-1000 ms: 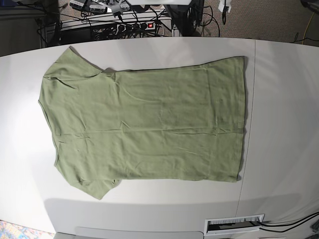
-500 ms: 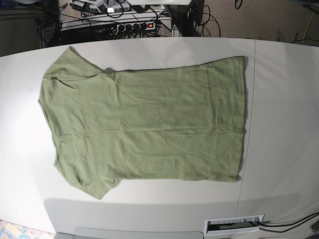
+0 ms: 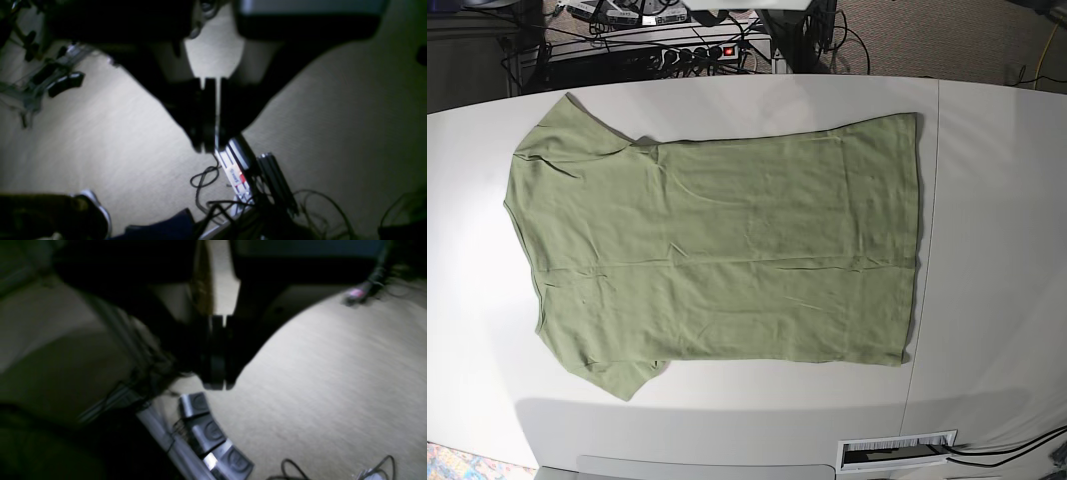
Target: Fold the T-shirt properly
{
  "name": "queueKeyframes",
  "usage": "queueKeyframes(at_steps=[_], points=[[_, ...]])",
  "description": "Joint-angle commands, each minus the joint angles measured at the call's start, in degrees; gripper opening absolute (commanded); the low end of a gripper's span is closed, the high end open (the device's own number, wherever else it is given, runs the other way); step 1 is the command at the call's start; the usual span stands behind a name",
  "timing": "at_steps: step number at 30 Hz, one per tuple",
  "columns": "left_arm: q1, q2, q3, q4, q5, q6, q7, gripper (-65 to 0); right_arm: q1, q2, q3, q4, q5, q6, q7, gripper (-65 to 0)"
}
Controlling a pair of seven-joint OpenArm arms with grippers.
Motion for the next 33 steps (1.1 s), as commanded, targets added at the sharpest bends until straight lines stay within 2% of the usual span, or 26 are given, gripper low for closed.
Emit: queueKeyframes(at_steps=[1,5,12,15,18,22,25,28,33], points=[[2.1,-0.92,-0.09,1.9,0.0,-0.42,-0.96,-64.0,-1.7,1.42,0.15,1.75,-1.22,0.0,-0.09,-65.0],[4.79,-2.67,-0.11,8.72,3.93,1.36,-0.94,-64.0,-5.22,3.41,0.17,7.48,-5.31,-0.09,-1.64,-65.0],[9.64,-2.69,-0.13,21.29,11.74,9.73,-0.72,-64.1,-7.19,4.22,0.28,17.07,-6.67,-0.31,-7.78,-65.0],[11.78,-2.69,-0.13,25.64,15.13,14.27,-0.26,-64.1,-7.21,4.22,0.28,20.04,-9.29,-0.39,-8.61,-65.0],[13.38,-2.69,-0.13,29.07,18.88,18.32,-0.26,-64.1,-7.21,4.42,0.26,22.16,-12.59,-3.1,-9.2,-65.0],[13.94,-2.69,-0.13,33.07,22.6,22.88,3.26,-64.1,-8.15,7.13,0.26,25.77,-15.96,-6.03,-10.05,-65.0],[14.49,-2.71,-0.13,36.2,23.56,23.69,6.19,-64.1,-10.99,9.9,0.26,29.77,-19.89,-9.4,-10.58,-65.0],[15.54,-2.69,-0.13,39.3,23.54,23.63,6.12,-64.1,-14.01,12.28,0.26,33.9,-23.15,-12.55,-11.28,-65.0],[15.69,-2.78,-0.13,44.19,23.56,23.61,6.1,-64.1,-16.35,13.25,0.26,38.1,-29.46,-15.43,-14.08,-65.0]])
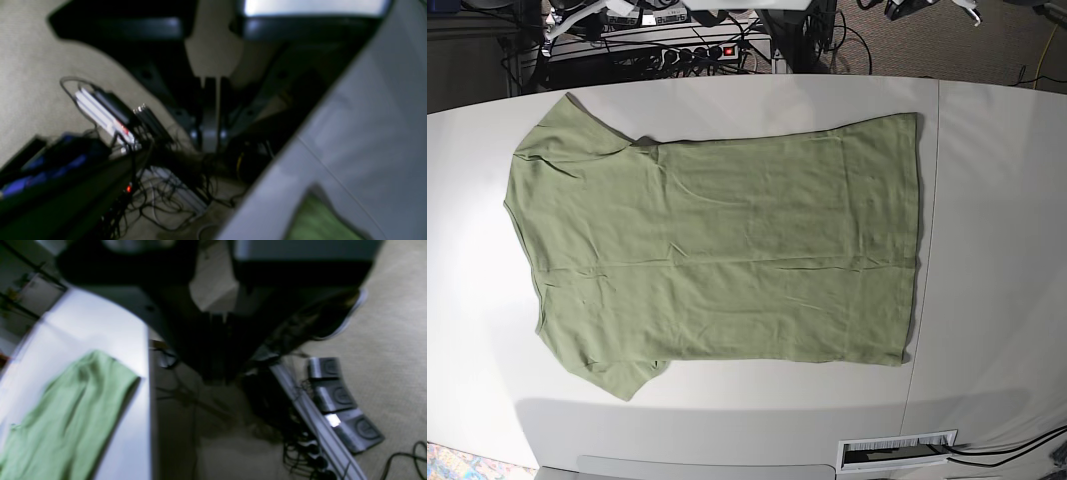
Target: Fold the T-shirt properly
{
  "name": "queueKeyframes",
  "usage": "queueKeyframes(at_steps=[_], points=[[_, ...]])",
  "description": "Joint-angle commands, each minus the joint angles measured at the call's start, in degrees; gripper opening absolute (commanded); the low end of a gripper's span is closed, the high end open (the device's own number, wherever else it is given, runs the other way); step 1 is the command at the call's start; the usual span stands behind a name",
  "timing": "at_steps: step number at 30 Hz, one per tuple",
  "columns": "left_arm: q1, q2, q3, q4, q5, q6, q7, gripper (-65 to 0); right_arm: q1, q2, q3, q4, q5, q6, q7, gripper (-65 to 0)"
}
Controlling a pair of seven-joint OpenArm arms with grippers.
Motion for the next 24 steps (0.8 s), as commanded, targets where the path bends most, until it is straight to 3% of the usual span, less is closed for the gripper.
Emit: queueKeyframes(at_steps=[1,8,14,20,24], points=[[1.11,-0.59,-0.09,1.6,-0.15,0.39,-0.94,-64.1,-0.85,0.5,0.15,1.11,-1.75,-1.49,-0.74,-65.0],[-3.23,-4.37,-0.04,2.71,4.76,0.42,-0.94,-64.6,-0.83,0.52,0.15,1.51,-10.82,-7.15,-3.93,-65.0],[-8.13,-4.61,-0.04,2.78,4.74,0.42,-1.09,-64.5,-0.81,0.48,0.15,1.51,-15.93,-10.34,-4.98,-65.0],[-14.08,-4.66,-0.02,2.75,4.74,0.28,-2.14,-64.5,0.35,0.5,0.17,1.51,-18.21,-10.67,-5.66,-65.0],[-17.46,-4.96,-0.02,2.4,4.72,-2.51,-1.97,-64.5,4.17,0.5,0.17,1.51,-18.18,-10.67,-7.56,-65.0]])
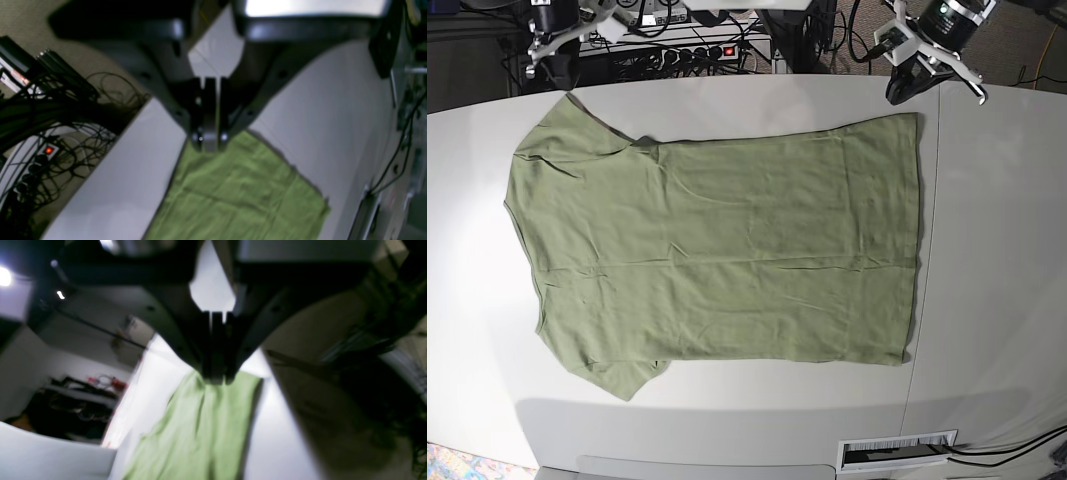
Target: Fold the T-shirt properly
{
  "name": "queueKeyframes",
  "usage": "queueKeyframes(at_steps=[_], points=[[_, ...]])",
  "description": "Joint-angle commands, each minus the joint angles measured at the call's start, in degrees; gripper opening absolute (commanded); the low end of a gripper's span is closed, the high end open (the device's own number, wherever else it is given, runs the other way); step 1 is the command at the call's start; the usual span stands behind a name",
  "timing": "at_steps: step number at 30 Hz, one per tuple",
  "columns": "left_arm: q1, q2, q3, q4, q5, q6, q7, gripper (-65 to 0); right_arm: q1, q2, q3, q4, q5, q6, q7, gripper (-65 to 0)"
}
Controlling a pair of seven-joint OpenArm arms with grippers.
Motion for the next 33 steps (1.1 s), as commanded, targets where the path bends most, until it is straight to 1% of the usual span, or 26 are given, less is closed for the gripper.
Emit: queueKeyframes(at_steps=[1,2,5,8,9,14,18,20,22,24,26,28,30,33], points=[[-0.2,-0.63,-0.11,0.37,-0.17,-0.26,-1.05,-64.5,0.52,0.5,0.15,0.85,-1.14,-1.09,-0.37,-65.0],[-0.96,-0.79,-0.11,-0.31,-0.17,-1.03,-1.05,-64.5,1.6,0.5,0.15,0.85,-1.03,-1.09,-0.44,-65.0],[-2.93,-1.09,-0.09,-3.37,-0.17,-1.07,-1.51,-64.4,4.42,0.48,1.03,0.85,0.76,-1.07,-0.28,-65.0],[-5.11,-1.07,-0.09,-6.84,-0.17,-1.07,-2.95,-64.4,6.36,0.48,3.1,0.85,6.36,-0.52,1.49,-65.0],[-5.86,-1.07,-0.09,-7.96,-0.17,-1.07,-3.78,-64.4,6.82,0.5,3.89,0.85,8.96,0.98,2.38,-65.0],[-8.57,-1.07,-0.09,-10.1,-0.24,-1.07,-3.93,-64.4,7.78,0.5,7.63,2.54,23.04,12.09,4.07,-65.0],[-10.32,-1.07,2.78,-11.61,0.09,-1.03,-3.87,-64.4,7.78,0.5,12.44,6.8,30.64,17.81,4.33,-65.0],[-12.02,-1.05,5.88,-13.31,3.63,-1.03,-3.87,-63.0,7.37,0.5,15.41,9.44,32.89,19.87,3.34,-65.0],[-13.79,-1.03,9.03,-15.34,6.58,-0.57,-3.85,-60.8,5.86,0.48,18.25,11.76,34.36,20.63,3.1,-65.0],[-15.61,-1.01,11.41,-17.4,8.04,2.25,-3.19,-59.1,4.0,0.48,20.61,13.27,34.67,20.65,3.06,-65.0],[-17.09,-1.03,12.63,-18.71,9.29,3.63,-1.36,-55.7,2.4,0.48,22.58,13.88,34.67,20.65,3.04,-65.0],[-18.32,-1.07,12.76,-19.56,9.25,4.0,0.11,-50.7,1.38,0.48,23.93,13.92,34.67,20.65,3.08,-65.0],[-18.93,-1.09,12.76,-20.33,9.2,4.0,0.22,-46.9,0.96,0.5,24.59,13.92,34.67,20.65,3.08,-65.0],[-19.23,-1.31,12.76,-20.92,8.59,3.93,0.2,-46.5,0.96,0.48,24.59,13.92,34.64,20.65,3.1,-65.0]])
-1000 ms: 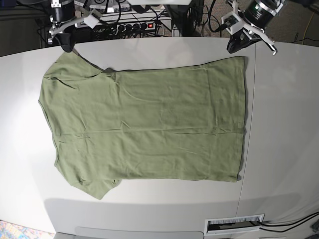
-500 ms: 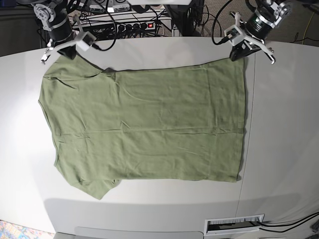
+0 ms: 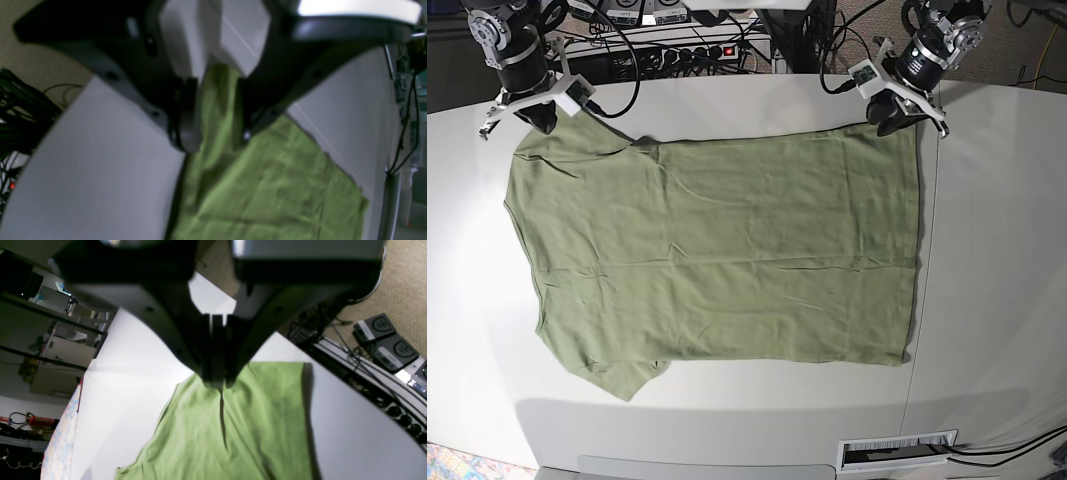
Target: Fold the T-shirt properly
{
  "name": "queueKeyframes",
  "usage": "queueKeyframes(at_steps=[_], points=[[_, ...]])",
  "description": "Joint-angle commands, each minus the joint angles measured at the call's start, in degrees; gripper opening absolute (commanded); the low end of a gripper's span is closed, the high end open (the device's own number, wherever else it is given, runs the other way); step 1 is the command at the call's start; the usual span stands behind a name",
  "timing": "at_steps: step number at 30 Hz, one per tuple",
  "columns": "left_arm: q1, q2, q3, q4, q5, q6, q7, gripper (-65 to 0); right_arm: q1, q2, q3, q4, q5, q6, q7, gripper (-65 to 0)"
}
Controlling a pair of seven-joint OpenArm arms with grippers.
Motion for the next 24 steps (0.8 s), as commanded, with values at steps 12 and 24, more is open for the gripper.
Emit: queueKeyframes(at_steps=[12,24], points=[[3.02,-7.65,0.2,-1.7,-0.13,-0.57,0.04,-46.4,-0.42,0.61,0.55,1.01,-0.35,-0.7,0.44,-65.0],[-0.44,-8.83,0.2,-5.81,-1.03,-0.79,-0.85,-46.5,-0.42,0.59,0.55,1.01,-0.39,-0.7,0.35,-65.0]])
